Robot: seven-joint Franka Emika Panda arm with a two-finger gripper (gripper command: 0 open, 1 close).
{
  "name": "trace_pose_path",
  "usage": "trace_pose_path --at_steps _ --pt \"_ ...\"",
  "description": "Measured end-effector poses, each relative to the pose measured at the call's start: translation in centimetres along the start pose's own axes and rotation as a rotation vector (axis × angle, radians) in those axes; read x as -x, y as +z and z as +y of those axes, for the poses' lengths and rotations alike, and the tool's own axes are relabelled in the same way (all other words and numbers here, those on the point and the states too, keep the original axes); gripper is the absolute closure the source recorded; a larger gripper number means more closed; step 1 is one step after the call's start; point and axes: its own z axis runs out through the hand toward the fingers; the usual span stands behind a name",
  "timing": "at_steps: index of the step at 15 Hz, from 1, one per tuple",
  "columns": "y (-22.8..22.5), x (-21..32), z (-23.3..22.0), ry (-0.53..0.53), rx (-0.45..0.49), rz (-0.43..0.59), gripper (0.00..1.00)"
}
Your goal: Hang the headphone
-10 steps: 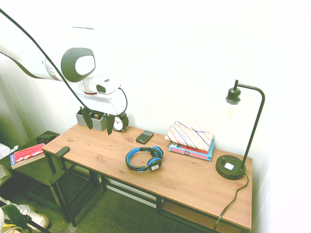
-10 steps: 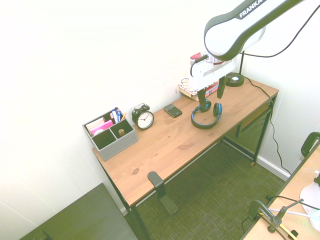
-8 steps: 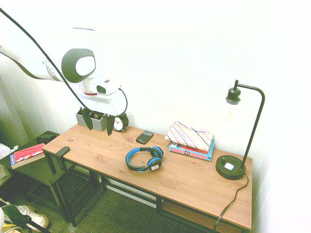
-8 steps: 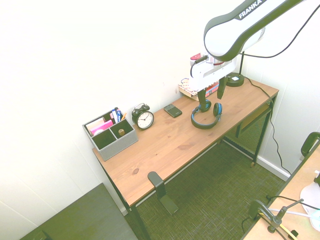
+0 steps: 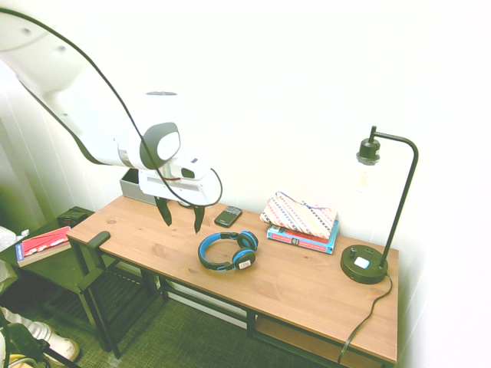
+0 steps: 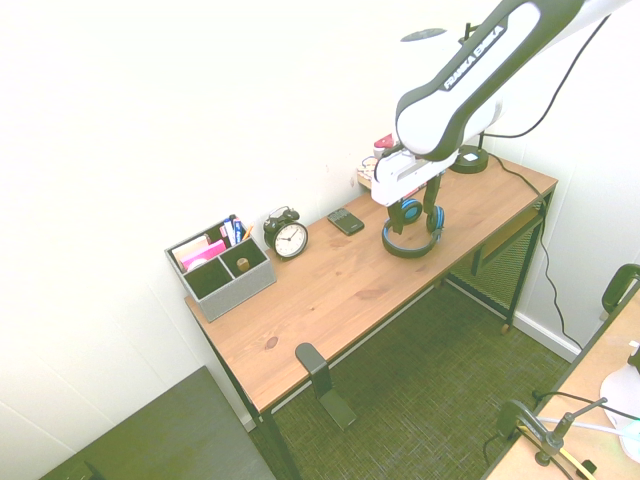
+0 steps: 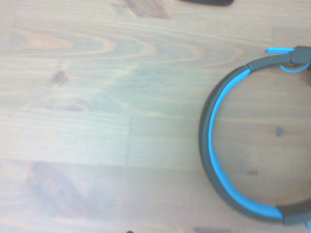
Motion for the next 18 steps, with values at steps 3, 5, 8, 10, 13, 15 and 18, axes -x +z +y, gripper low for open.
trace_pose_path --at_steps 3,5,8,10,13,15,18 --pt "4.7 -3.3 -1.5 -0.029 0.025 0.022 0.00" --pt "6.7 -4.6 -3.1 -0.046 0.039 0.024 0.00" --pt "8.5 -5.2 -5.2 -0.070 0.054 0.028 1.00" --pt "9.7 -5.5 -5.5 -0.069 0.066 0.025 1.00" --pt "10.2 -5.7 -6.0 -0.061 0.066 0.024 1.00" --pt "10.4 -5.6 -6.1 -0.054 0.063 0.017 1.00" --pt "10.8 -5.3 -6.2 -0.050 0.065 0.008 1.00"
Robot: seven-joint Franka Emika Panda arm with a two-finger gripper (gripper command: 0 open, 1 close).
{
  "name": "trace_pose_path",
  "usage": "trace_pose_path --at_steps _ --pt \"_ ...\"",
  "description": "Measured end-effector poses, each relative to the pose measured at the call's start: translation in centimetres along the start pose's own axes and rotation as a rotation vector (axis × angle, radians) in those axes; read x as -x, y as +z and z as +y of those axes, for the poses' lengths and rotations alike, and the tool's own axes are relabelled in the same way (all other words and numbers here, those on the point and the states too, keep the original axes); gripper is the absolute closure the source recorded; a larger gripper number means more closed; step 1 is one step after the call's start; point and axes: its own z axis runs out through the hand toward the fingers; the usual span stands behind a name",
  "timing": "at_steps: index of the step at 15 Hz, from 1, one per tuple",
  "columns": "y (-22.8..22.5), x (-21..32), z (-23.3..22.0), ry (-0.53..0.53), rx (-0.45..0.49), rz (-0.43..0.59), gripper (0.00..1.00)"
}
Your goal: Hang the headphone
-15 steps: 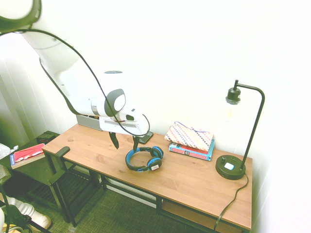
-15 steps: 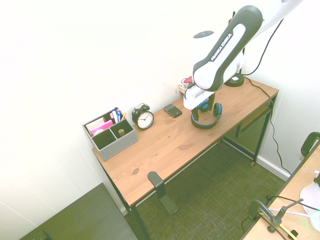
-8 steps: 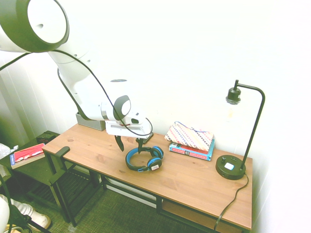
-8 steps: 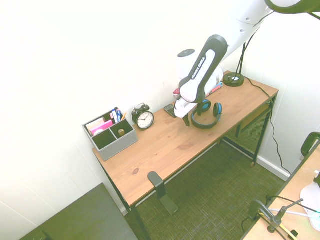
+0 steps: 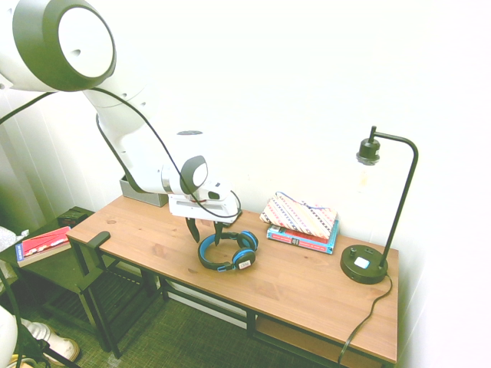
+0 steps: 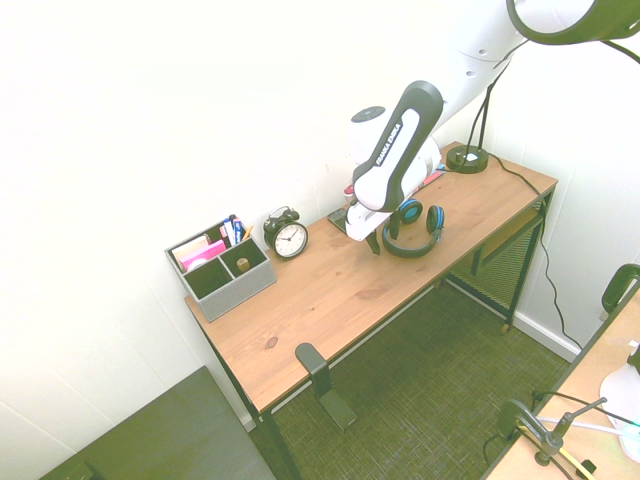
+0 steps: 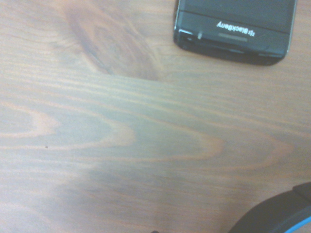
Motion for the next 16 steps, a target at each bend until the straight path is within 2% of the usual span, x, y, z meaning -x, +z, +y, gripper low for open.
trace_pose_path --at_steps 7,12,14,16 --pt "0.3 0.3 -0.1 0.026 -0.004 -0.016 1.00" --pt "0.1 0.7 0.8 0.114 -0.011 -0.069 1.00" --pt "-1.9 1.3 1.4 0.150 -0.023 -0.089 1.00" --pt "-6.2 2.6 1.5 0.166 -0.037 -0.100 1.00"
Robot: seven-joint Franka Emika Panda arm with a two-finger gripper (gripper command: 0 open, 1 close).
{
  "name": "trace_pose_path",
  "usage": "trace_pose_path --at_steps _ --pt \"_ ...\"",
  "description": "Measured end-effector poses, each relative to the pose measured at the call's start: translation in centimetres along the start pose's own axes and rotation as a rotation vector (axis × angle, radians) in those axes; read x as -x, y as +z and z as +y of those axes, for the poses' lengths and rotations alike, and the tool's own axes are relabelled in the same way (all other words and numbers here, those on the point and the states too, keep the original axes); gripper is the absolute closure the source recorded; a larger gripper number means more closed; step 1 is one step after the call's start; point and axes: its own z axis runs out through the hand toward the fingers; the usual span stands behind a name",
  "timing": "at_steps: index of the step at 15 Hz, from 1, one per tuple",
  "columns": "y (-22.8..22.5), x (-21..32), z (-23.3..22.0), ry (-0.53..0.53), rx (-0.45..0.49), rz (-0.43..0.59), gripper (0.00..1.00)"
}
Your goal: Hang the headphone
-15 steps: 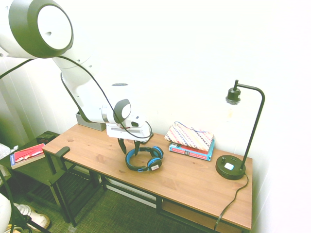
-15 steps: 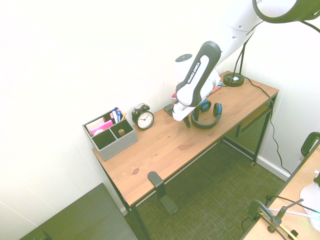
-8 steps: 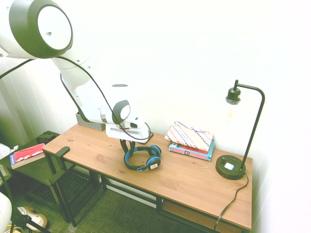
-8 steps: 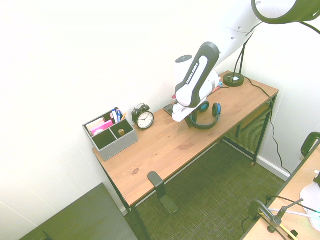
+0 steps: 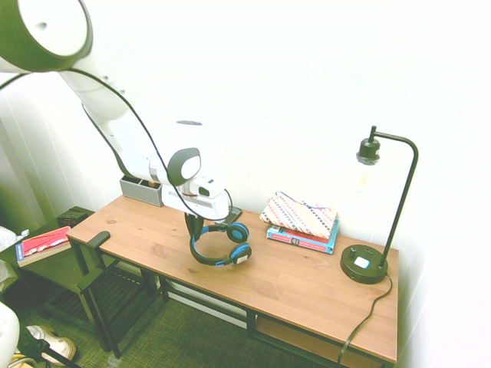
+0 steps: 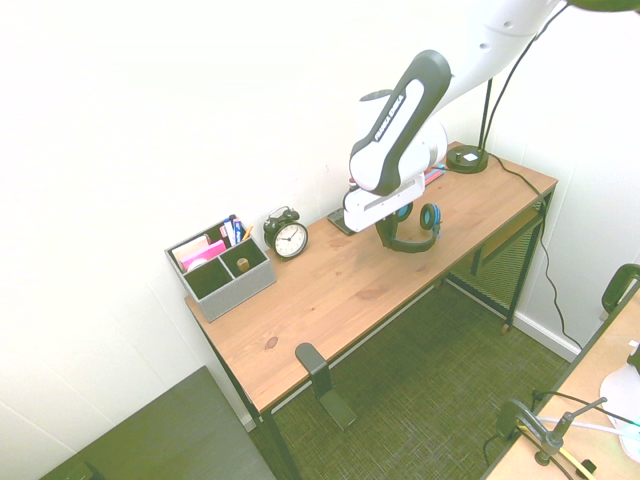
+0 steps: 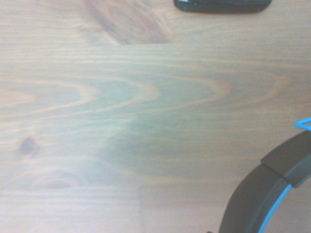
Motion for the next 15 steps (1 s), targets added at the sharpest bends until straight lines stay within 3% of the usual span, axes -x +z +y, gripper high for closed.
trace_pose_path --at_steps 4,6,11,15 --pt "-8.3 7.2 -0.9 -0.077 0.027 -0.008 1.00" --pt "-9.6 12.4 -2.5 -0.150 0.029 -0.052 1.00" --pt "-5.7 27.2 -6.6 -0.221 0.141 -0.125 1.00" --pt "4.4 33.7 -9.6 -0.140 0.210 -0.111 1.00"
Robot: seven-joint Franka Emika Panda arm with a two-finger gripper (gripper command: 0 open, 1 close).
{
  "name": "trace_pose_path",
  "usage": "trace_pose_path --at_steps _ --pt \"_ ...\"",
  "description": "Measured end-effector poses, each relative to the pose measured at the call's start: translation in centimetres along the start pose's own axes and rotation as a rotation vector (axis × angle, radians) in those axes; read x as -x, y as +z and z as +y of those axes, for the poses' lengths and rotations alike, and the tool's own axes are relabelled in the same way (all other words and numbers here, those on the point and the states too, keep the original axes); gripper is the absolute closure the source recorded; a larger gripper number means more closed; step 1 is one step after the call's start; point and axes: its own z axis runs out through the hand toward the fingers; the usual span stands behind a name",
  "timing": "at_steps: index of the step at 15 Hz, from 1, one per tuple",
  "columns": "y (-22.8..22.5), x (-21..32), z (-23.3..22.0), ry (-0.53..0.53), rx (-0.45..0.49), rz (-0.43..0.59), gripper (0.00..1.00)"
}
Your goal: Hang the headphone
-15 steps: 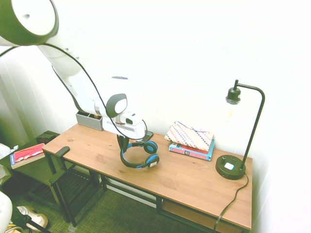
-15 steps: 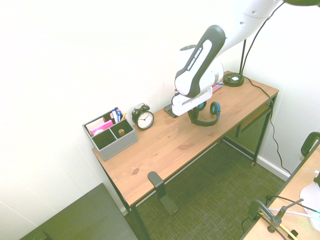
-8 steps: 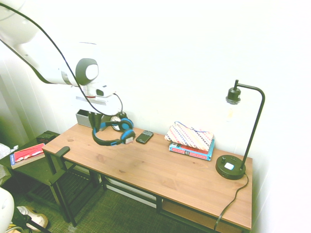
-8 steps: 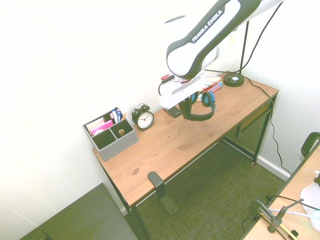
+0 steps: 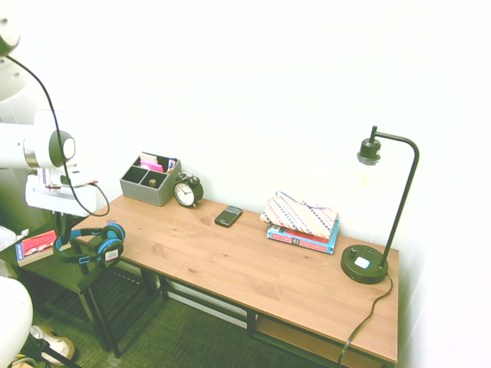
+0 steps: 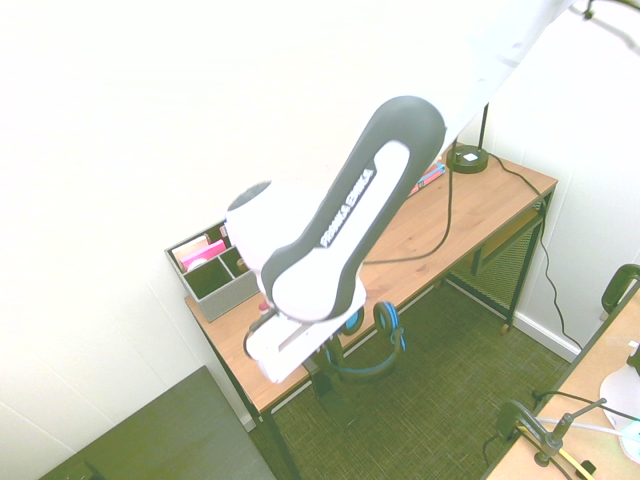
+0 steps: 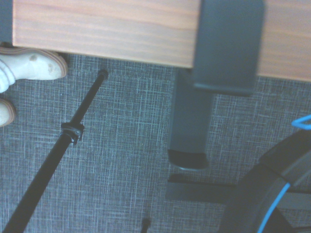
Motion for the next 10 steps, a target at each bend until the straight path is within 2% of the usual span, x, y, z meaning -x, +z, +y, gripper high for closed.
trace_pose_path --at_steps 4,9,10 --pt "8.0 3.4 -2.9 0.121 -0.026 0.005 1.00" --pt "12.3 3.3 -4.2 0.203 -0.024 0.025 1.00" --pt "12.5 2.8 -4.4 0.210 -0.024 0.031 0.00"
